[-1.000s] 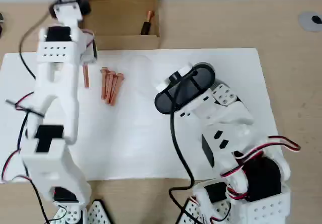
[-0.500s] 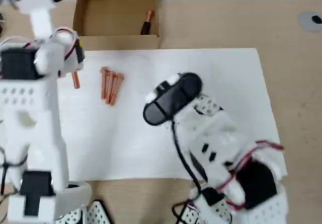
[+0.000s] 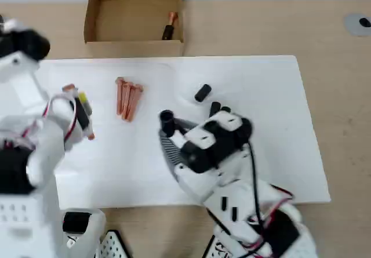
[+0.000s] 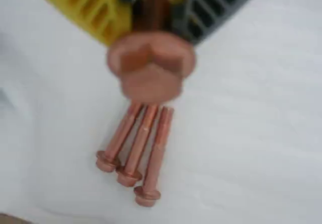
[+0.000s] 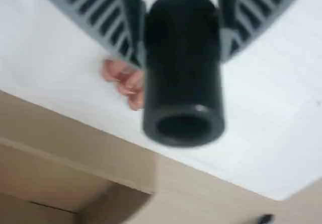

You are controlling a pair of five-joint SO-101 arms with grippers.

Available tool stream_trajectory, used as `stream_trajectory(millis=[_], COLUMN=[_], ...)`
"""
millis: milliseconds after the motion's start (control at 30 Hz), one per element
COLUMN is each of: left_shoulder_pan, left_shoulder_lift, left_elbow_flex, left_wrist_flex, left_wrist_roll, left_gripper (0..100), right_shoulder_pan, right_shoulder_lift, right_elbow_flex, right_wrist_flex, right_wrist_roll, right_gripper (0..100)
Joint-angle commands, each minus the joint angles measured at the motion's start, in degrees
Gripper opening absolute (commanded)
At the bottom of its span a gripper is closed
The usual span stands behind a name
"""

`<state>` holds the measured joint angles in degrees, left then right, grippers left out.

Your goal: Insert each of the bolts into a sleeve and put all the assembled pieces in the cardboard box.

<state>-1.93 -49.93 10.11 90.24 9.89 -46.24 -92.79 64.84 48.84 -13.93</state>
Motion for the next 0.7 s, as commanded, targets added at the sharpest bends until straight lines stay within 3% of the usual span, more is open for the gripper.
stream_trajectory(millis=[0,300,533,667], left_shoulder_pan=[0.62,0.35,0.62,2.99], left_shoulder_lift=[-8.84,-27.12,-42.15,-47.87], left_elbow_flex=[8.53,25.93,42.02,48.26], left_wrist_flex=[-3.78,-21.36,-35.96,-37.89], left_wrist_roll=[0.79,0.97,1.05,1.05], left_gripper=[2,1,1,1], right_shoulder_pan=[-3.12,-10.95,-11.30,-11.30], right_shoulder_lift=[-2.95,-2.95,-3.03,-3.30], right_elbow_flex=[8.84,25.54,28.18,30.11], right_wrist_flex=[-9.76,-25.67,-26.73,-26.81], right_wrist_roll=[-0.44,6.77,6.51,6.51], right_gripper=[1.1,1.1,1.1,1.1])
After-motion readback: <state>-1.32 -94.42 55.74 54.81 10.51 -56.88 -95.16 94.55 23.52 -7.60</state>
